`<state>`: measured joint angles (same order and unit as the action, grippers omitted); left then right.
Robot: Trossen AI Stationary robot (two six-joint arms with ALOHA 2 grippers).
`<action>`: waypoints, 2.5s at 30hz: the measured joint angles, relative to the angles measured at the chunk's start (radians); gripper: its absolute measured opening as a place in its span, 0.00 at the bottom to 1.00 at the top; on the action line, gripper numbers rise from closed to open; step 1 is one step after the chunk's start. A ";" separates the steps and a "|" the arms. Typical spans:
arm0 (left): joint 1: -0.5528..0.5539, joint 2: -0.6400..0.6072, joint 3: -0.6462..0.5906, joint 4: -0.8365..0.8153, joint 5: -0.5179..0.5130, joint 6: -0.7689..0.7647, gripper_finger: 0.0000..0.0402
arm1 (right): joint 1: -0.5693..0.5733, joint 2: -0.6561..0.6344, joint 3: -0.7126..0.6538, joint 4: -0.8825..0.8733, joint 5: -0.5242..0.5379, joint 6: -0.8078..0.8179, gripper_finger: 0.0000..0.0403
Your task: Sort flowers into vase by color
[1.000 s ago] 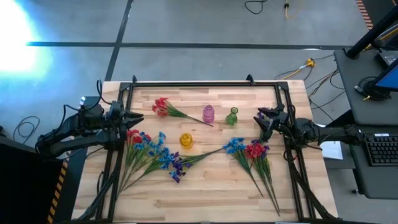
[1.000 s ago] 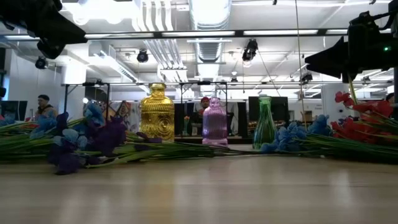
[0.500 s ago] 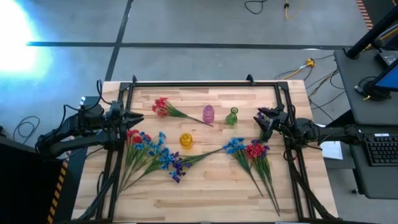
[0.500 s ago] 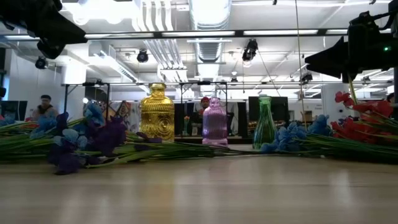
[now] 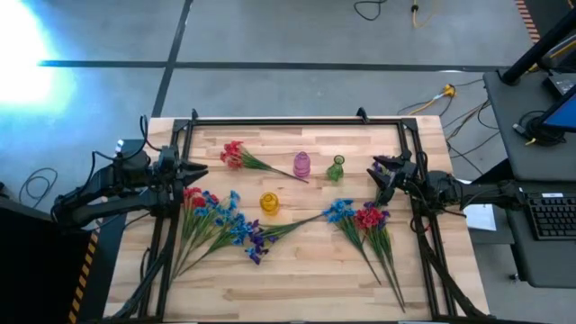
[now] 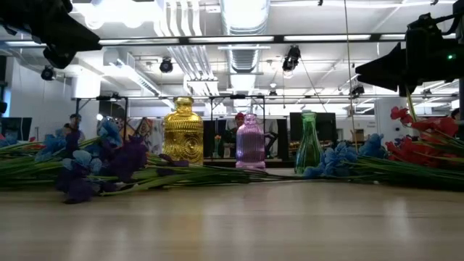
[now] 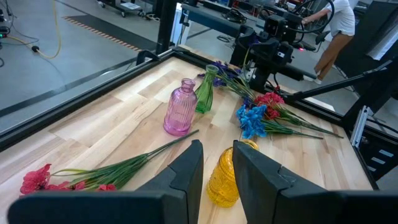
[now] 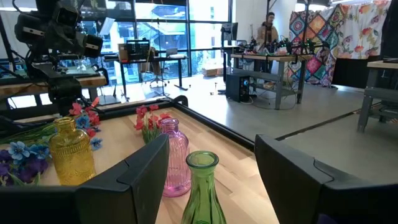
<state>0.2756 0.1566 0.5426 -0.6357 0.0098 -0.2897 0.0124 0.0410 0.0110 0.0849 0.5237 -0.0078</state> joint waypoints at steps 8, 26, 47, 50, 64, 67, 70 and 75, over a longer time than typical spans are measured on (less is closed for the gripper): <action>0.000 0.000 0.000 0.008 -0.001 -0.029 0.19 | 0.000 0.000 0.000 0.002 -0.001 0.026 0.57; -0.007 0.049 -0.396 1.135 0.305 -0.275 0.19 | 0.000 0.009 0.000 0.256 0.002 0.242 0.57; -0.294 0.195 -0.440 1.245 0.212 -0.073 0.19 | 0.000 0.362 0.467 -0.326 0.079 0.357 0.57; -0.368 0.243 -0.451 1.290 0.139 -0.038 0.19 | 0.000 0.427 0.550 -0.415 0.076 0.378 0.57; -0.592 0.436 -0.506 1.670 0.001 0.101 0.19 | 0.000 0.566 0.779 -0.635 -0.174 0.404 0.57; -0.591 0.444 -0.498 1.667 0.000 0.096 0.19 | 0.000 0.581 0.785 -0.633 -0.217 0.417 0.57; -0.591 0.452 -0.485 1.667 0.000 0.023 0.19 | 0.000 0.600 0.786 -0.617 -0.218 0.417 0.57; -0.591 0.469 -0.446 1.666 0.000 -0.085 0.19 | 0.000 0.630 0.786 -0.619 -0.209 0.405 0.57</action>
<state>-0.3157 0.6260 0.0968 1.0306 0.0101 -0.3750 0.0124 0.6709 0.7975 -0.5339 0.3148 0.3976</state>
